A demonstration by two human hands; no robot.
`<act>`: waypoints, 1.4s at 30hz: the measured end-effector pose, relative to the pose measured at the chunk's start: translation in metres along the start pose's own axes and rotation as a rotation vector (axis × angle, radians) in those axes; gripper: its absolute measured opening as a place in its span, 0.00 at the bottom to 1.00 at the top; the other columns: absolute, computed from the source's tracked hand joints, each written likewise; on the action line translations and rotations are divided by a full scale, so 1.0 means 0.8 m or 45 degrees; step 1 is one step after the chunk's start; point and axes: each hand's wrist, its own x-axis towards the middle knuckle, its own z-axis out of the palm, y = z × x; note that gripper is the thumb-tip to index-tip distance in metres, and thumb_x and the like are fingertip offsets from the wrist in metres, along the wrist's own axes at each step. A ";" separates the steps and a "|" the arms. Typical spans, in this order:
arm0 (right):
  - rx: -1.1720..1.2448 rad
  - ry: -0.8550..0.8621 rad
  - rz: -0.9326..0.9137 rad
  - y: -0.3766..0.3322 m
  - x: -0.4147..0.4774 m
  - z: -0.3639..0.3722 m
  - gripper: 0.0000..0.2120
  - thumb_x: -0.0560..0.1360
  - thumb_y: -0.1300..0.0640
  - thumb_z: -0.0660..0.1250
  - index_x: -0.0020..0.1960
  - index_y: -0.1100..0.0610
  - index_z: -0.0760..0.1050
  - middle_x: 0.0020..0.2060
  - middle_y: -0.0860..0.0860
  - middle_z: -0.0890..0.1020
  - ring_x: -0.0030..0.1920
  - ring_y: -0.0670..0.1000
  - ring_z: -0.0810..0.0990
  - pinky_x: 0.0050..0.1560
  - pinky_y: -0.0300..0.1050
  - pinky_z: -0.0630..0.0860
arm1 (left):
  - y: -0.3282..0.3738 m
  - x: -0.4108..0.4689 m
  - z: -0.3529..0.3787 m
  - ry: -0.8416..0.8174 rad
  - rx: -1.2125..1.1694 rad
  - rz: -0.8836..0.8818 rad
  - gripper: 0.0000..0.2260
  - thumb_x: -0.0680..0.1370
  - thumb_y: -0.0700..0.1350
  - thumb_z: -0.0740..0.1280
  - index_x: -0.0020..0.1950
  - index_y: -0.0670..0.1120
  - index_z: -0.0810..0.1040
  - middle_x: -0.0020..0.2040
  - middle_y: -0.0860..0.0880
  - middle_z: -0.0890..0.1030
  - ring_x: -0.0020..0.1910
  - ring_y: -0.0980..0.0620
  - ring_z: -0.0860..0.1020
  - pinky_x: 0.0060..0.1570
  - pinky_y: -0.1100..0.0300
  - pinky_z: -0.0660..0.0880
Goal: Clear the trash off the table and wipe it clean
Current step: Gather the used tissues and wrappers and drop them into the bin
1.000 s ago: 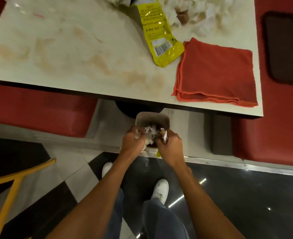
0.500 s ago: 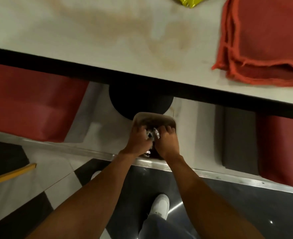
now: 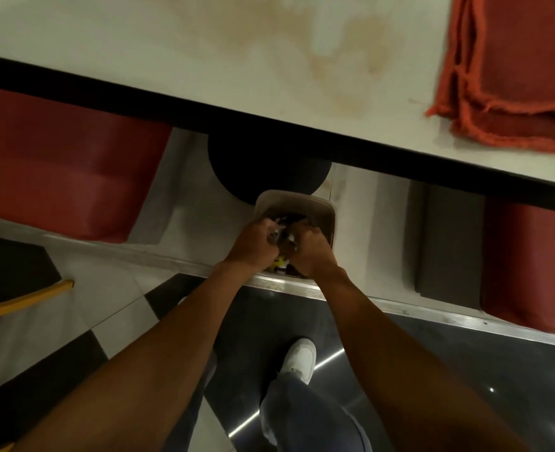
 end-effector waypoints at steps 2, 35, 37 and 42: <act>0.005 0.038 0.000 -0.009 -0.012 -0.008 0.19 0.79 0.51 0.70 0.68 0.55 0.77 0.60 0.55 0.84 0.60 0.57 0.83 0.65 0.53 0.80 | 0.007 -0.012 -0.012 -0.013 0.033 -0.083 0.14 0.81 0.36 0.66 0.66 0.45 0.79 0.63 0.43 0.82 0.62 0.44 0.80 0.64 0.51 0.77; 0.271 0.462 -0.455 -0.302 -0.288 -0.456 0.12 0.78 0.61 0.67 0.59 0.55 0.84 0.49 0.49 0.85 0.44 0.48 0.81 0.51 0.43 0.77 | 0.336 -0.270 -0.307 0.431 -0.117 0.273 0.09 0.82 0.41 0.65 0.55 0.53 0.83 0.49 0.55 0.85 0.46 0.55 0.82 0.45 0.68 0.75; 0.235 0.483 -0.432 -0.319 -0.264 -0.469 0.15 0.78 0.60 0.68 0.64 0.55 0.81 0.55 0.51 0.84 0.53 0.51 0.81 0.57 0.47 0.77 | 0.345 -0.252 -0.326 0.440 -0.127 0.305 0.09 0.83 0.42 0.65 0.56 0.53 0.83 0.51 0.55 0.84 0.45 0.56 0.81 0.42 0.71 0.74; -0.015 0.489 -0.414 -0.357 -0.195 -0.490 0.32 0.74 0.66 0.69 0.77 0.56 0.70 0.73 0.57 0.73 0.72 0.61 0.69 0.72 0.54 0.67 | 0.352 -0.202 -0.374 0.426 -0.100 0.373 0.11 0.82 0.40 0.65 0.62 0.50 0.81 0.57 0.52 0.81 0.48 0.60 0.79 0.45 0.74 0.70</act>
